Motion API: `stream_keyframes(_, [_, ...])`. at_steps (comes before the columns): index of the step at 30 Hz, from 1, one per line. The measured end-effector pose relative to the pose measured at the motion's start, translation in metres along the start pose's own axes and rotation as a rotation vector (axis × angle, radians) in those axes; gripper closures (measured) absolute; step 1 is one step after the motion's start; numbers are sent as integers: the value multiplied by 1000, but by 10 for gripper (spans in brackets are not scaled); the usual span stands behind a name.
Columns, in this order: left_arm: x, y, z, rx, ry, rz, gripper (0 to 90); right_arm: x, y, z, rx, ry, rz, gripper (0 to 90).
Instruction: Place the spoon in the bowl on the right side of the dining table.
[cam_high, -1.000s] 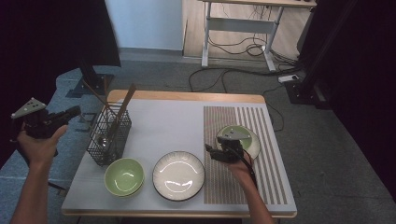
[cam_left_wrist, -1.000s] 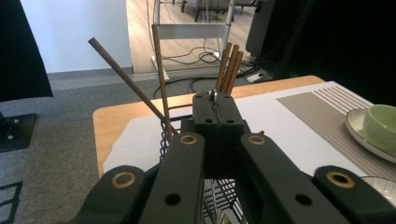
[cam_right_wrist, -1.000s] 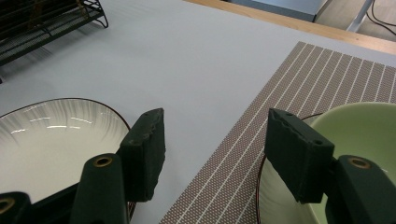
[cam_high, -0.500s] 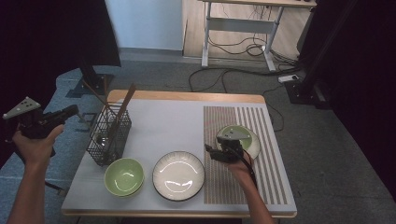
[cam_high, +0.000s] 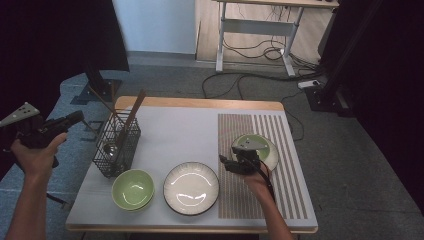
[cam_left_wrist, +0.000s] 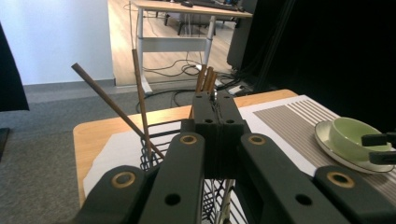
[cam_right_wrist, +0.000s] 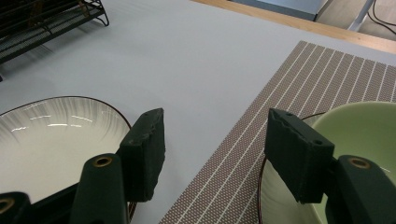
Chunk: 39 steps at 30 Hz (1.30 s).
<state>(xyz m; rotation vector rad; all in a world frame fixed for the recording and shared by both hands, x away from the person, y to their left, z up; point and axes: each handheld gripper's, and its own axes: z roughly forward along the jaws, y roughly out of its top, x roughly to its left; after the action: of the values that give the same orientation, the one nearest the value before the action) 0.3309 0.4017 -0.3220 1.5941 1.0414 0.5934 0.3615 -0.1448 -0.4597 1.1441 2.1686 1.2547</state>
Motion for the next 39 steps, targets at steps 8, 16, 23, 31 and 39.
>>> stream_keyframes(8, [-8, 3, 3, -1, -39, 5, 898, 0, 0, 1, 1, -3, -1, 382])
stream_keyframes(16, [-14, 7, 1, -8, -50, 19, 898, 1, -1, 1, 6, 0, -4, 382])
stream_keyframes(23, [-17, 10, -2, -17, -55, 29, 897, 1, -1, 1, 7, 1, -6, 382])
stream_keyframes(31, [-22, 13, 0, -15, -68, 31, 898, 0, -1, 1, 6, 1, -6, 382])
stream_keyframes(39, [-27, 16, 1, -21, -89, 34, 898, 0, -1, 1, 3, 0, -3, 382])
